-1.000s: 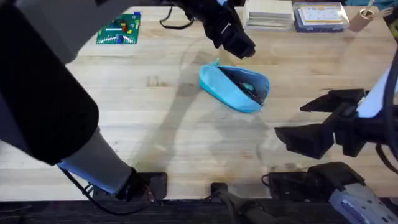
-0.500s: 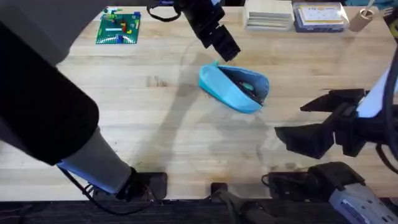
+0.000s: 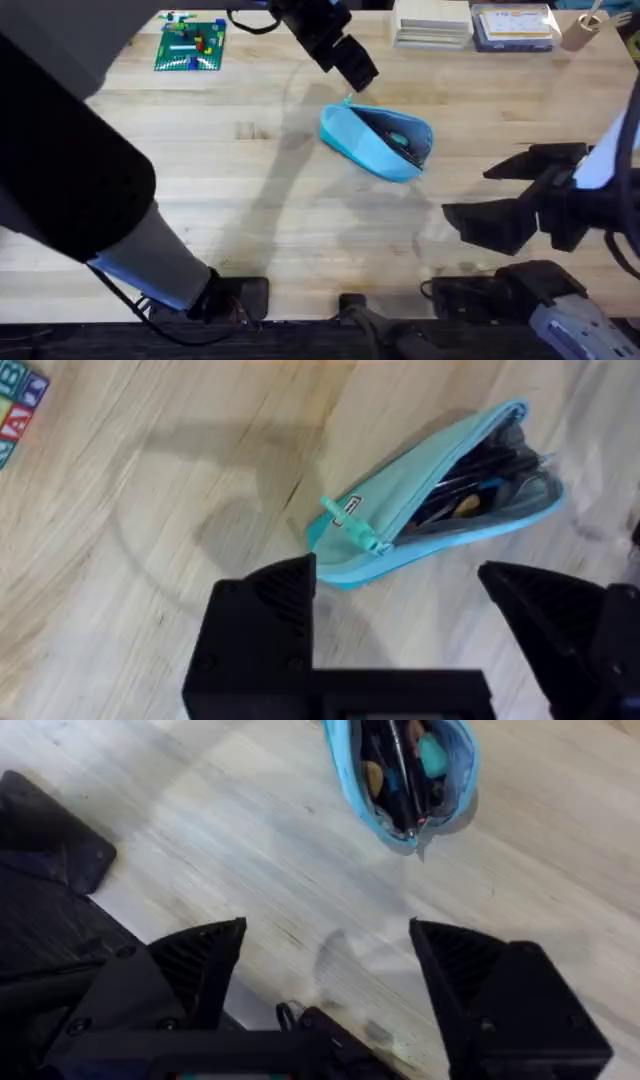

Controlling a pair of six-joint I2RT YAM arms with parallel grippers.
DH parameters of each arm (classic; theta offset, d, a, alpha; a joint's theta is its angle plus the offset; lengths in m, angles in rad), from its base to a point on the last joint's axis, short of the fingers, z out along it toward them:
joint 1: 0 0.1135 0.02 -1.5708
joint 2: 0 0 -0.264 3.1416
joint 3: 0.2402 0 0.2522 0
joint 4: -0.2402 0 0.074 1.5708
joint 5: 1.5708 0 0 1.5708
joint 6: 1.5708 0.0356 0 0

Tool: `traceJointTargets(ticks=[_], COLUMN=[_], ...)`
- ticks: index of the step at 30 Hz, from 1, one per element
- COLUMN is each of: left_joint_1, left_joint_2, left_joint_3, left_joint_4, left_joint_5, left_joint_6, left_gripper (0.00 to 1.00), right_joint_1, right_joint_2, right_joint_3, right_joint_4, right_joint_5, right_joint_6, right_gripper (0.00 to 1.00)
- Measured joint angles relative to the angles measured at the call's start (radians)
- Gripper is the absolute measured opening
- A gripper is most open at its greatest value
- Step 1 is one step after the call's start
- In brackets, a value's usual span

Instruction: Unzip the bag, pick up the pens from the table one at a time and place them inside, then zip the bag closed.

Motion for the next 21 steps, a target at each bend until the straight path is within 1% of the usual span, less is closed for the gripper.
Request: traceJointTargets(ticks=[7,15,16,21], left_joint_1=[0.034,0.062,0.072,0.096], left_joint_2=[0.000,0.000,-0.016,-0.103], left_joint_3=[0.000,-0.003,-0.048,-0.201], left_joint_4=[-0.028,-0.062,-0.045,0.020], left_joint_5=[-0.003,0.009,0.012,0.017], left_joint_6=[-0.040,-0.048,-0.048,-0.048], left_gripper=[0.997,0.999,0.999,0.998], right_joint_1=[0.000,0.000,0.000,0.000], right_joint_2=[0.000,0.000,0.000,0.000], right_joint_3=[0.000,0.000,0.000,0.000], right_joint_4=[0.000,0.000,0.000,0.000], right_joint_5=[0.000,0.000,0.000,0.000], right_joint_6=[0.000,0.000,0.000,0.000], right_gripper=[0.997,0.998,0.997,0.997])
